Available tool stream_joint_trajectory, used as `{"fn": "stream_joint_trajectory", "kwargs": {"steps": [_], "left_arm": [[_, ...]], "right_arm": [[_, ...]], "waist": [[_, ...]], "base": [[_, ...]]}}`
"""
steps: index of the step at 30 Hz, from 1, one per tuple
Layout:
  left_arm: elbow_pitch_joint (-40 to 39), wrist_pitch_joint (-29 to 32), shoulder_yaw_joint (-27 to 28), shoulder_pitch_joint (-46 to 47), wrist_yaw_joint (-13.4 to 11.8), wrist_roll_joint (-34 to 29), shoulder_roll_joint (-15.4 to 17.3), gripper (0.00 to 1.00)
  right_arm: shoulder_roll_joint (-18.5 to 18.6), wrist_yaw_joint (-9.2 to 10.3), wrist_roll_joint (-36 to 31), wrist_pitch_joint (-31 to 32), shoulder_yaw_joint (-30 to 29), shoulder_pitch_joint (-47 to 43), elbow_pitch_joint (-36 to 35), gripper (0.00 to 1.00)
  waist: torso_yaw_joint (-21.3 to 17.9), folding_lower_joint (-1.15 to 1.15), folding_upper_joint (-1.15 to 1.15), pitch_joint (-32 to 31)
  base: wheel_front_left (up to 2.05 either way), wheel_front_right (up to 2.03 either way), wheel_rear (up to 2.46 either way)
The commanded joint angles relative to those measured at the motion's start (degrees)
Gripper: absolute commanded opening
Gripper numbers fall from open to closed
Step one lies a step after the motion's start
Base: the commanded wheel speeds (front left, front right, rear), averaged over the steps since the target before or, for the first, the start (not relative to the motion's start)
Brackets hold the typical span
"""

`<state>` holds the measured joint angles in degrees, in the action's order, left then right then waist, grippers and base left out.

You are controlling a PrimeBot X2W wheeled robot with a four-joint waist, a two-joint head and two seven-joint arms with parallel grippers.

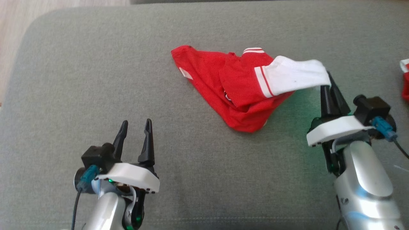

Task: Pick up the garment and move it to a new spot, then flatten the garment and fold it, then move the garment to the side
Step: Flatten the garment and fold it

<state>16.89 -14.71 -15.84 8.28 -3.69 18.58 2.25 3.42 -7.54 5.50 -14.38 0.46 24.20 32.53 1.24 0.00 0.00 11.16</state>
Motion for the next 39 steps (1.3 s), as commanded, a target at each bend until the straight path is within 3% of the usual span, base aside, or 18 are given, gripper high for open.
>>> {"fn": "stream_joint_trajectory", "kwargs": {"steps": [1, 5, 12, 19, 25, 32, 37, 39], "left_arm": [[-1.59, -0.29, 1.54, 0.39, 0.02, 0.39, 0.63, 1.00], [-1.17, -0.29, 0.64, 0.17, -0.08, 1.01, 0.63, 1.00], [-0.41, -0.29, -1.01, -0.75, -0.18, 2.44, 0.63, 1.00], [0.23, -0.29, -1.90, -2.14, -0.56, 3.65, 0.63, 1.00], [0.44, -0.29, -3.90, -2.35, -0.67, 4.63, 0.63, 1.00], [1.08, -0.29, -7.14, -1.73, -0.60, 5.16, 0.63, 1.00], [1.46, -0.29, -7.94, -1.94, -0.55, 4.99, 0.63, 1.00], [1.10, -0.29, -7.51, -1.88, -0.80, 4.92, 0.63, 1.00]], "right_arm": [[-0.49, 0.05, -0.73, -0.62, 1.37, 2.14, -3.73, 0.00], [1.22, 0.05, -0.93, -0.62, 5.06, 8.07, -7.60, 0.00], [4.47, 0.05, -0.94, -0.62, 12.08, 23.09, -7.59, 0.00], [4.49, 0.05, -0.58, -0.62, 18.07, 34.63, -3.76, 0.00], [5.57, 0.05, -2.49, -0.62, 21.47, 43.38, 3.90, 0.00], [9.80, 0.05, -7.10, -0.62, 18.28, 51.73, 7.66, 0.00], [11.06, 0.05, -9.49, -0.62, 14.65, 54.12, 5.22, 0.00], [10.97, 0.05, -8.90, -0.62, 12.26, 52.69, 0.93, 0.00]], "waist": [[-0.64, 0.00, 0.00, -0.92], [-0.70, 0.00, 0.00, -1.70], [1.48, 0.00, 0.00, -3.13], [3.65, 0.00, 0.00, -4.54], [6.97, 0.00, 0.00, -4.54], [12.86, 0.00, 0.00, -3.50], [15.12, 0.00, 0.00, -3.38], [14.64, 0.00, 0.00, -2.62]], "base": [[0.00, 0.00, 0.00], [0.00, 0.00, 0.00], [0.00, 0.00, 0.00], [0.00, 0.00, 0.00], [0.00, 0.00, 0.00], [0.00, 0.00, 0.00], [0.00, 0.00, 0.00], [0.00, 0.00, 0.00]]}}
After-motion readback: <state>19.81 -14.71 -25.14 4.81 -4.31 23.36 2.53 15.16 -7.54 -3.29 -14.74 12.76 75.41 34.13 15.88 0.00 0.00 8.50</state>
